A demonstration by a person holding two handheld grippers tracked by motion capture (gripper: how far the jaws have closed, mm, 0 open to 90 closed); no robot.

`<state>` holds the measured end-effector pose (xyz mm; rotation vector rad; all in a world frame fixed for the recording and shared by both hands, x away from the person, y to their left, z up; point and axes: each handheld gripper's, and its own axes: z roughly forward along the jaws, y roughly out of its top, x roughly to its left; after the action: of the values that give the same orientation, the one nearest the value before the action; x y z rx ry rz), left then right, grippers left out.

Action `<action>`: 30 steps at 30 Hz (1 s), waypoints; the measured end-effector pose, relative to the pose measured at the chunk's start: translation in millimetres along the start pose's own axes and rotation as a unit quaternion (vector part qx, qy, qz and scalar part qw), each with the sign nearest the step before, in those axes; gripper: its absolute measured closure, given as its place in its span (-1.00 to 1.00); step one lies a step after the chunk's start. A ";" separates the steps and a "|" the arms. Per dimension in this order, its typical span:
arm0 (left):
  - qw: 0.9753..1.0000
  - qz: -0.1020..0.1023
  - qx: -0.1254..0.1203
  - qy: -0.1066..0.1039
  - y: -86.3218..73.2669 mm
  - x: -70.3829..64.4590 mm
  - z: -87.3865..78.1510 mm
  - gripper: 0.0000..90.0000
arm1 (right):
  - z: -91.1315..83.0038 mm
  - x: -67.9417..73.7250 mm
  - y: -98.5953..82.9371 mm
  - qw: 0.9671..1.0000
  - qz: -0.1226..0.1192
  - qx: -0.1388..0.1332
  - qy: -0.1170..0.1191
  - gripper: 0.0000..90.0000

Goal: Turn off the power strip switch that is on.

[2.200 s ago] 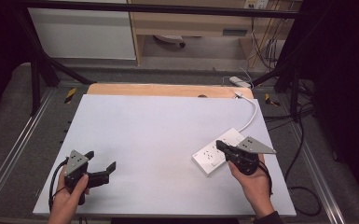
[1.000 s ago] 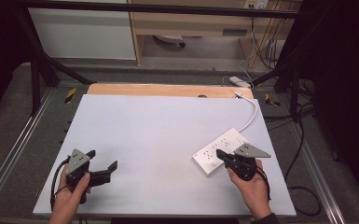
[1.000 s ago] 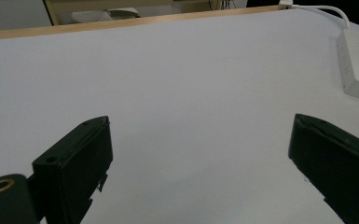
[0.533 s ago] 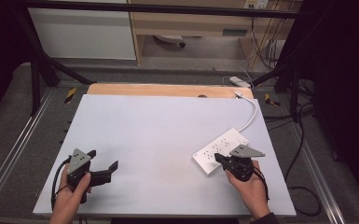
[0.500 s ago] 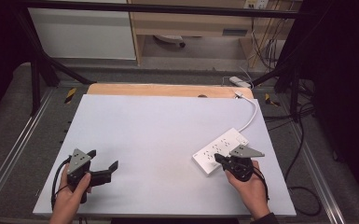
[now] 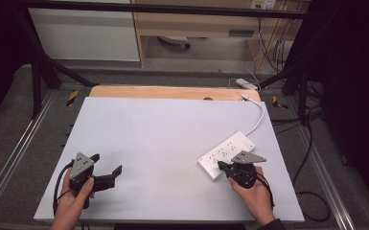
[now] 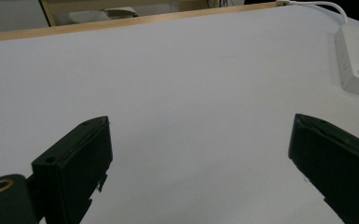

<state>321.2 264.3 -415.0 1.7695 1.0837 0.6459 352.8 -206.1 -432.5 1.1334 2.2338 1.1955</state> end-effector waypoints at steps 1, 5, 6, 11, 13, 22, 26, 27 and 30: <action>1.000 0.000 0.000 -0.001 0.1 -0.3 0.1 -0.86 | 0.1 0.1 -0.1 1.000 -0.001 0.001 -0.001 1.00; 1.000 0.000 -0.001 -0.002 0.1 -0.9 0.2 -0.86 | 1.5 0.5 -1.0 1.000 0.001 0.006 -0.002 1.00; 1.000 0.000 0.000 -0.002 0.1 -0.7 0.2 -0.86 | 2.0 0.0 -1.2 1.000 -0.003 0.007 -0.002 1.00; 1.000 0.000 -0.001 -0.003 0.2 -1.3 0.6 -0.86 | 3.3 1.1 -1.6 1.000 -0.002 0.010 -0.002 1.00; 1.000 0.001 0.000 -0.001 0.3 -1.4 0.3 -0.86 | 3.6 1.5 -1.8 1.000 -0.003 0.012 -0.001 1.00; 1.000 -0.004 -0.001 -0.004 0.3 -1.4 -0.1 -0.86 | 5.5 1.3 -2.7 1.000 -0.001 0.016 -0.001 1.00; 1.000 -0.003 -0.001 -0.002 0.4 -1.4 0.3 -0.86 | 5.9 0.4 -3.5 1.000 -0.002 0.011 -0.001 1.00; 1.000 -0.003 -0.001 -0.002 0.4 -1.3 0.1 -0.86 | 6.0 0.5 -3.8 1.000 0.004 0.011 0.000 1.00; 1.000 -0.004 0.000 -0.002 0.3 -1.0 0.8 -0.86 | 6.6 0.9 -3.7 1.000 0.000 0.009 -0.002 1.00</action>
<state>321.5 262.9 -415.1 1.7660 1.0877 0.6383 354.6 -203.2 -439.3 1.1428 2.2457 1.1745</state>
